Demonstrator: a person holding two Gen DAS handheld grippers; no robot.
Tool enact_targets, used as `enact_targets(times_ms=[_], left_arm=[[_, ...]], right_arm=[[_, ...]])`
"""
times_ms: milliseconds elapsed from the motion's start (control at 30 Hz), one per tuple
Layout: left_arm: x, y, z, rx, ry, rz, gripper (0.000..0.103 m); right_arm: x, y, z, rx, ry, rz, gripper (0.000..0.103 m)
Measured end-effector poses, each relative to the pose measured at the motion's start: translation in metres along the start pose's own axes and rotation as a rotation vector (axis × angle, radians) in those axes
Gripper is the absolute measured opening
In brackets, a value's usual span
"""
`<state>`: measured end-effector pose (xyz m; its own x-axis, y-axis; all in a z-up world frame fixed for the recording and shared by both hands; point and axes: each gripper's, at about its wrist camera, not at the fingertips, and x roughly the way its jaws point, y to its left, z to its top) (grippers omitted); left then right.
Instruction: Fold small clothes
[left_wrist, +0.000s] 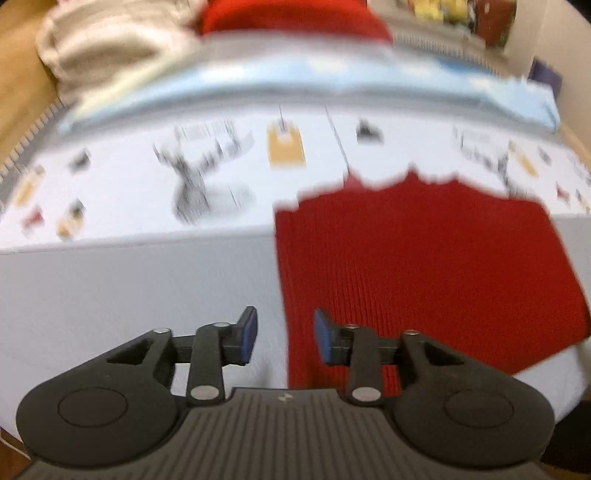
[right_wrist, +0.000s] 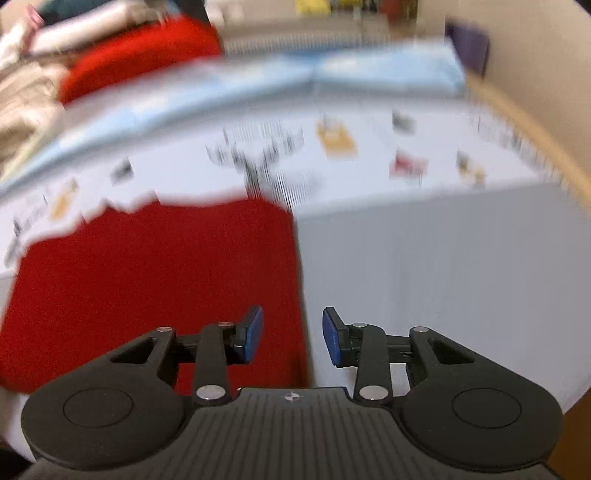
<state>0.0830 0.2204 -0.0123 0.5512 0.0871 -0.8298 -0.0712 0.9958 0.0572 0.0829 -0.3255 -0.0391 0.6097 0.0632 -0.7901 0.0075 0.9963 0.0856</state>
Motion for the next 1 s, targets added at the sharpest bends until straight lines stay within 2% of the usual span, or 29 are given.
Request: enact_targets(times_ms=[67, 167, 233, 300, 367, 467, 533, 600, 667, 733, 867, 1000], left_arm=[[-0.023, -0.001, 0.001, 0.007, -0.062, 0.002, 0.050], [-0.043, 0.002, -0.003, 0.009, -0.118, 0.046, 0.050], [-0.048, 0.004, -0.014, 0.002, -0.152, 0.077, 0.050], [-0.051, 0.002, -0.027, -0.015, -0.152, 0.089, 0.050], [-0.046, 0.010, -0.030, -0.048, -0.097, 0.093, 0.050], [-0.054, 0.025, -0.032, -0.095, -0.147, 0.097, 0.050], [-0.058, 0.034, -0.035, -0.121, -0.150, 0.111, 0.050], [-0.060, 0.042, -0.036, -0.143, -0.144, 0.113, 0.050], [-0.060, 0.049, -0.037, -0.152, -0.139, 0.123, 0.050], [-0.061, 0.055, -0.038, -0.158, -0.133, 0.130, 0.050], [-0.063, 0.070, -0.041, -0.188, -0.137, 0.132, 0.050], [-0.064, 0.086, -0.042, -0.227, -0.135, 0.136, 0.050]], right_arm=[[-0.019, 0.011, 0.006, -0.007, -0.082, 0.026, 0.045], [-0.038, 0.038, -0.002, -0.029, -0.189, 0.073, 0.052], [-0.039, 0.049, -0.010, -0.049, -0.215, 0.086, 0.052], [-0.028, 0.063, -0.020, -0.045, -0.154, 0.087, 0.051], [-0.029, 0.074, -0.025, -0.011, -0.154, 0.122, 0.051], [-0.025, 0.099, -0.031, -0.068, -0.159, 0.102, 0.051], [-0.021, 0.110, -0.033, -0.072, -0.145, 0.118, 0.050], [-0.015, 0.122, -0.034, -0.065, -0.128, 0.138, 0.040], [-0.007, 0.132, -0.036, -0.050, -0.113, 0.150, 0.017], [0.001, 0.141, -0.037, -0.016, -0.105, 0.159, 0.014], [0.018, 0.166, -0.042, 0.014, -0.084, 0.166, 0.014], [0.029, 0.201, -0.048, -0.063, -0.083, 0.168, 0.015]])
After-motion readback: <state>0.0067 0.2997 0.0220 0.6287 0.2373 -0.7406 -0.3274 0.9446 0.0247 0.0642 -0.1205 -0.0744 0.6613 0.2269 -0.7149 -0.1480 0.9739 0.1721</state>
